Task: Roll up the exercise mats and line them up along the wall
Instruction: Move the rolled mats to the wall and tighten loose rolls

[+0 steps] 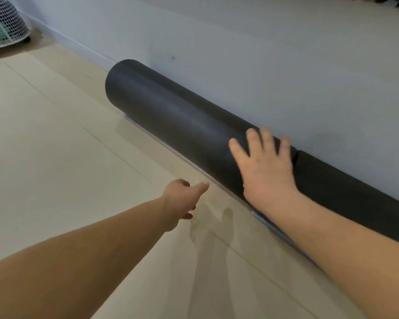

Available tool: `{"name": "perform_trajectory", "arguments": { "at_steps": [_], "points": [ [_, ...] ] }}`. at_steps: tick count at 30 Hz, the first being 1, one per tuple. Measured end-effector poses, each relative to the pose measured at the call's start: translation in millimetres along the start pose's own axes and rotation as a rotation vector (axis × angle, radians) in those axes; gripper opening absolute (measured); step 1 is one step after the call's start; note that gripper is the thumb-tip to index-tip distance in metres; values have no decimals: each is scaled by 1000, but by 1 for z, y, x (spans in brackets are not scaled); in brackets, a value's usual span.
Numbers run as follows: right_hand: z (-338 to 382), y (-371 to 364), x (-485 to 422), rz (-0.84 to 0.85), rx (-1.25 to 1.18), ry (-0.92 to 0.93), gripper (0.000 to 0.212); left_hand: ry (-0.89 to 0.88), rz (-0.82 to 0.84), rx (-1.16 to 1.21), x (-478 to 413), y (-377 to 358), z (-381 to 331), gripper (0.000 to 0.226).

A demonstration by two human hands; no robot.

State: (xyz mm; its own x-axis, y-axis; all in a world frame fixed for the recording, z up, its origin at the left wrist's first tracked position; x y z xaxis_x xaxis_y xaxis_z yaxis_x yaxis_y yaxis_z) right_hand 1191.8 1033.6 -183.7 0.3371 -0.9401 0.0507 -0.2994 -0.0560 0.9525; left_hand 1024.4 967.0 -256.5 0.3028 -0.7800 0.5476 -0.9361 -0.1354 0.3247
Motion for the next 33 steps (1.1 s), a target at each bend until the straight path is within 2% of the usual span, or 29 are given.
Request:
{"name": "perform_trajectory", "arguments": {
  "at_steps": [3, 6, 8, 9, 12, 14, 16, 18, 20, 22, 25, 28, 33],
  "points": [
    [58, 10, 36, 32, -12, 171, 87, -3, 9, -66, 17, 36, 26, 49],
    [106, 28, 60, 121, -104, 216, 45, -53, -23, -103, 44, 84, 39, 46],
    [134, 50, 74, 155, 3, 294, 24, -116, -60, -111, 71, 122, 47, 45],
    [150, 62, 80, 173, 74, 347, 21, -150, -69, -115, 87, 143, 51, 43],
    [212, 92, 99, 258, 233, 464, 18, -218, -79, -116, 142, 212, 74, 34],
    [265, 114, 113, 259, 219, 530, 15, -224, -143, -82, 182, 262, 100, 30],
    [324, 141, 133, 294, 172, 602, 28, -209, -244, -33, 224, 314, 131, 30],
    [384, 170, 158, 258, 184, 711, 36, -181, -331, 13, 266, 368, 163, 33],
    [452, 198, 193, 156, 246, 848, 32, -168, -407, 74, 311, 424, 205, 33],
    [483, 220, 217, 103, 243, 921, 32, -145, -446, 113, 332, 452, 229, 32],
    [569, 254, 278, 66, 223, 1054, 42, -75, -578, 180, 389, 508, 303, 34],
    [653, 267, 337, 6, 246, 1162, 41, -6, -692, 268, 440, 549, 377, 39],
    [763, 277, 443, 73, 192, 1269, 40, 113, -891, 329, 516, 607, 479, 42]
  ]
}}
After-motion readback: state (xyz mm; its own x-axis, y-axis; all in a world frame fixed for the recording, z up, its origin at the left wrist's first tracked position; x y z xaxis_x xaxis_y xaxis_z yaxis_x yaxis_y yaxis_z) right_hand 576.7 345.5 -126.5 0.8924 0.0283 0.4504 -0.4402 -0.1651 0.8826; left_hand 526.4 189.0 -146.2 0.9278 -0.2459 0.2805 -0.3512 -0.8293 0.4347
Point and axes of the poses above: each hand's wrist, its own x-axis away from the middle knuckle, its own y-axis out of the back of the hand, z = x × y, the point moved 2 cm from there along -x, towards the middle knuckle, and after that the axes turned 8 degrees about -y, right-handed, at the moved point
